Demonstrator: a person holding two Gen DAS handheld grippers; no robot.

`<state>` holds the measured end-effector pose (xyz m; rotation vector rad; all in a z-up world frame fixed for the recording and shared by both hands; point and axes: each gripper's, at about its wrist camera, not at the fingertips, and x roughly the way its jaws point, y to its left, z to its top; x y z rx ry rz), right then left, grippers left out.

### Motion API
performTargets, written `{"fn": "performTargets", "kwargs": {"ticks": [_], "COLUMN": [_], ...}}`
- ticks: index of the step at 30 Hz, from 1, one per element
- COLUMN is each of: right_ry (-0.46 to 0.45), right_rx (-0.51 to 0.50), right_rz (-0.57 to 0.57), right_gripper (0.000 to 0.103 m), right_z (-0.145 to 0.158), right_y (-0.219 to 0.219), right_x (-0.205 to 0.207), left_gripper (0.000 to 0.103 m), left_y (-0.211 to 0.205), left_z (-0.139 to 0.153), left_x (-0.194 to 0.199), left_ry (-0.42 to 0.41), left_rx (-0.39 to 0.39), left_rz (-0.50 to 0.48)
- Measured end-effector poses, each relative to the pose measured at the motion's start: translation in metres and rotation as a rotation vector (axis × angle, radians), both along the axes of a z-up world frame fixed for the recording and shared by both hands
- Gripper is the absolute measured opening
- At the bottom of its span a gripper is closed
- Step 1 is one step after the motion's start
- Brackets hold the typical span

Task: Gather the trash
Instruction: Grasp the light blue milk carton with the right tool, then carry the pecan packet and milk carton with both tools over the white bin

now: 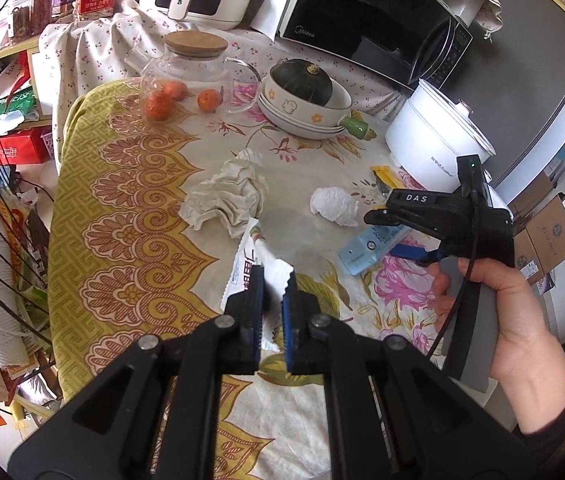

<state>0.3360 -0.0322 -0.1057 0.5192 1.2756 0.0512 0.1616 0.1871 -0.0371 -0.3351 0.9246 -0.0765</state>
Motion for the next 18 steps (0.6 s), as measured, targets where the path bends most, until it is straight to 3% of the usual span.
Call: {"fn": "performTargets", "kwargs": {"ticks": [2,5,18], "right_ry": [-0.009,-0.031,-0.091], "right_rx": [-0.046,-0.097,-0.221], "right_rz": [0.040,0.089,0.184], "right_gripper": [0.053,0.049,0.047], "right_z": [0.009,0.018,0.048], "right_y": [-0.001,-0.007,-0.080], "right_x": [-0.006,-0.016,-0.082], "left_gripper": [0.009,0.009,0.009], "left_y": [-0.002,-0.008,-0.049], "left_z": [-0.001,0.000,0.009], "left_x": [-0.002,-0.006,-0.025], "left_ry": [0.003,0.000,-0.027], "left_rx": [0.003,0.012,0.046], "left_rz": [-0.003,-0.018,-0.116]}}
